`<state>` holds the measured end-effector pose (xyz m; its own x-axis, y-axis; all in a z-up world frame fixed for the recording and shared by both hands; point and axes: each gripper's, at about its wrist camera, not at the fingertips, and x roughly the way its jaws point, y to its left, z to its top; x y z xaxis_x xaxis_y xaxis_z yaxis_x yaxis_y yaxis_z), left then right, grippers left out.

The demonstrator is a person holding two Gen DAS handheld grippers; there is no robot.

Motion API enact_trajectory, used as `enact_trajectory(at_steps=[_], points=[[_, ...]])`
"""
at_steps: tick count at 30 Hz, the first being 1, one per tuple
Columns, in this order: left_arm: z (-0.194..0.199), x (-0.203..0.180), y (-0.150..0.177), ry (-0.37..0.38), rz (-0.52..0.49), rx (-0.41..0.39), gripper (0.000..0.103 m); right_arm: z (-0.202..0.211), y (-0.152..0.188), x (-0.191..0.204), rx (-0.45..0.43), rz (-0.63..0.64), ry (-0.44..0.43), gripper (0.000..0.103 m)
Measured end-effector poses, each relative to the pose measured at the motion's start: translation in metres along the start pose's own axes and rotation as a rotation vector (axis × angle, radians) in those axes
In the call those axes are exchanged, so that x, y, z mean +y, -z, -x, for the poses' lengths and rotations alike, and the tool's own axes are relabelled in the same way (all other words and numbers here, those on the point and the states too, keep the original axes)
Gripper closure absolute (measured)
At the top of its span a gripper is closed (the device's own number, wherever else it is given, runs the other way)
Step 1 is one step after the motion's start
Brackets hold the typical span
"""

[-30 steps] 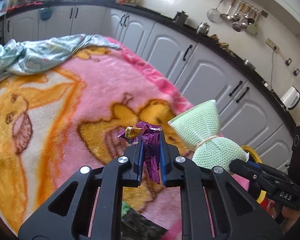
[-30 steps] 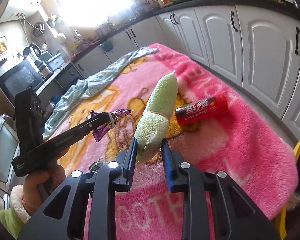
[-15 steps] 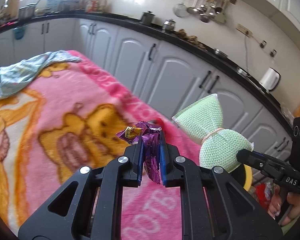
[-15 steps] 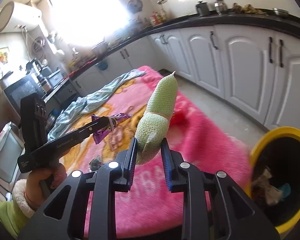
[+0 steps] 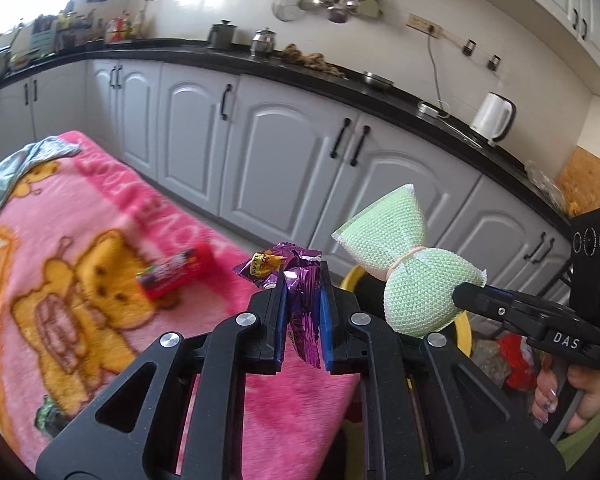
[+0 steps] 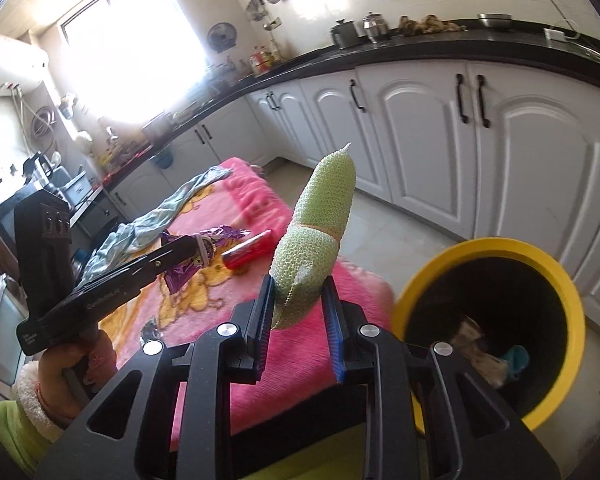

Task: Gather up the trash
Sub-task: 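Carry the purple wrapper and green sponge over the bin and release both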

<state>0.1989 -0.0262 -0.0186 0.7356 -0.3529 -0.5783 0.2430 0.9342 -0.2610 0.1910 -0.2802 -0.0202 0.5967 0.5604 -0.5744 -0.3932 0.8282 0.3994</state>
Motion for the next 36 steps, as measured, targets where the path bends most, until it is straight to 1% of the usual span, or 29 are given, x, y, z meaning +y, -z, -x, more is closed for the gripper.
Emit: enact_trajectory(at_steps=[7, 11, 18, 20, 21, 22, 23, 26, 28, 30, 32, 33, 34, 36], points=[[-0.014, -0.03, 0.001, 0.038, -0.045, 0.021, 0.095, 0.025, 0.006, -0.029, -0.034, -0.035, 0.034, 0.08], [-0.026, -0.051, 0.002, 0.075, -0.069, 0.033, 0.095, 0.039, 0.011, -0.048, -0.05, -0.06, 0.073, 0.08], [-0.063, -0.092, 0.006, 0.143, -0.102, 0.083, 0.094, 0.052, 0.026, -0.095, -0.052, -0.135, 0.179, 0.08], [-0.076, -0.101, 0.008, 0.17, -0.099, 0.103, 0.094, 0.051, 0.029, -0.106, -0.035, -0.155, 0.19, 0.075], [-0.083, -0.104, 0.01, 0.18, -0.093, 0.114, 0.081, 0.05, 0.032, -0.116, -0.026, -0.181, 0.226, 0.072], [-0.087, -0.106, 0.011, 0.173, -0.088, 0.119, 0.069, 0.051, 0.035, -0.124, -0.029, -0.214, 0.26, 0.058], [-0.09, -0.106, 0.012, 0.162, -0.082, 0.122, 0.05, 0.052, 0.037, -0.129, -0.035, -0.234, 0.27, 0.053], [-0.092, -0.101, 0.017, 0.139, -0.077, 0.128, 0.047, 0.053, 0.042, -0.139, -0.041, -0.275, 0.285, 0.052], [-0.089, -0.094, 0.019, 0.098, -0.075, 0.122, 0.042, 0.052, 0.042, -0.138, -0.041, -0.274, 0.281, 0.05], [-0.082, -0.081, 0.02, 0.06, -0.058, 0.107, 0.038, 0.046, 0.041, -0.131, -0.033, -0.252, 0.267, 0.049], [-0.072, -0.068, 0.021, 0.028, -0.037, 0.093, 0.037, 0.039, 0.04, -0.119, -0.021, -0.217, 0.244, 0.047], [-0.068, -0.061, 0.021, 0.013, -0.028, 0.087, 0.031, 0.037, 0.036, -0.116, -0.016, -0.205, 0.236, 0.046], [-0.063, -0.054, 0.02, 0.001, -0.016, 0.081, 0.029, 0.033, 0.034, -0.11, -0.009, -0.189, 0.224, 0.045], [-0.051, -0.039, 0.02, -0.019, 0.006, 0.065, 0.029, 0.026, 0.031, -0.095, 0.004, -0.151, 0.196, 0.042]])
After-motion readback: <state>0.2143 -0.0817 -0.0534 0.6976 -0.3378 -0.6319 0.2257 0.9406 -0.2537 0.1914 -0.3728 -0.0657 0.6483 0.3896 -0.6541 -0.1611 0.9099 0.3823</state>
